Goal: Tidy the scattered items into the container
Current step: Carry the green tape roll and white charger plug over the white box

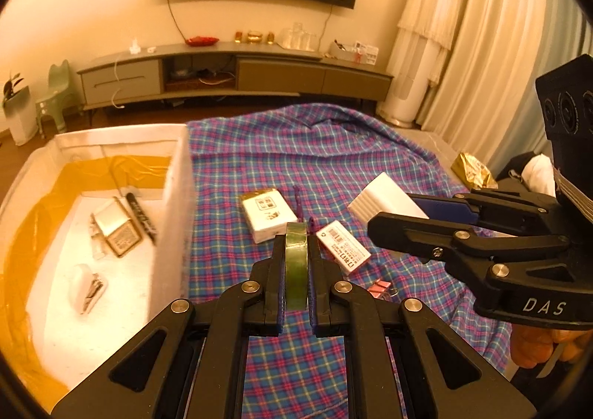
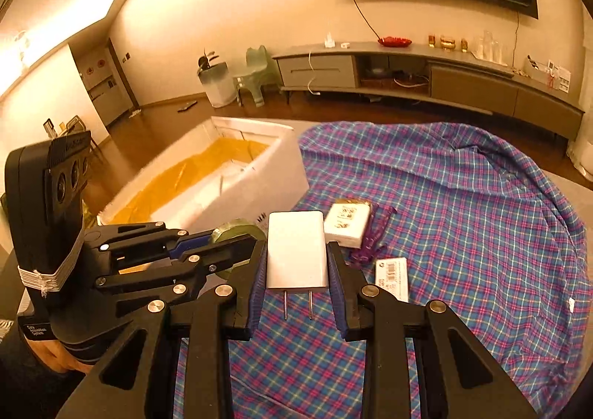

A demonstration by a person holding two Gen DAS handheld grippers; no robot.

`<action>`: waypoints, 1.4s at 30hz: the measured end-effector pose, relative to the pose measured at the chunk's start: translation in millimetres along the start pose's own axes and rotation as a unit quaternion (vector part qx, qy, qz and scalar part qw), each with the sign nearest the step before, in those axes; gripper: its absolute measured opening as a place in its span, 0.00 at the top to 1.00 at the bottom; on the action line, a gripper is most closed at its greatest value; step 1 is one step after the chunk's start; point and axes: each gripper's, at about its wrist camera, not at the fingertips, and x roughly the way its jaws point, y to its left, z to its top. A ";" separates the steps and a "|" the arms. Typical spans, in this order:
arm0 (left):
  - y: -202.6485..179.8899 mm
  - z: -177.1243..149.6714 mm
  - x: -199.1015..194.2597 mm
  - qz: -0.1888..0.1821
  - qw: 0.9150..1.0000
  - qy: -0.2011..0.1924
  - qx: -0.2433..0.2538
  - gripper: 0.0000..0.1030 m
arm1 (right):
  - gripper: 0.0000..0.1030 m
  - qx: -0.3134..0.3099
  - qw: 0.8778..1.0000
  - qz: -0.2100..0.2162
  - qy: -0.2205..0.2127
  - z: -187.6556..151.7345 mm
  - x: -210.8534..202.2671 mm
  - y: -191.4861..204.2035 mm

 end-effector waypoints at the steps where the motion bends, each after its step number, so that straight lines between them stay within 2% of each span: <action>1: 2.1 -0.1 -5.1 0.001 1.000 -0.004 -0.002 0.91 | 0.69 0.000 1.000 0.001 -0.004 1.7 -2.0 3.3; 19: 41.9 -7.4 -74.6 0.021 0.998 -0.051 -0.040 0.91 | 0.69 -0.030 0.998 0.027 -0.054 22.7 -29.6 71.0; 29: 68.3 -12.3 -100.5 0.033 0.995 -0.069 -0.064 0.91 | 0.69 -0.055 0.996 0.036 -0.060 27.0 -24.9 111.3; 42: 105.8 -20.4 -114.6 0.051 0.991 -0.075 -0.099 0.91 | 0.69 -0.064 0.995 0.050 -0.056 32.2 -5.7 138.9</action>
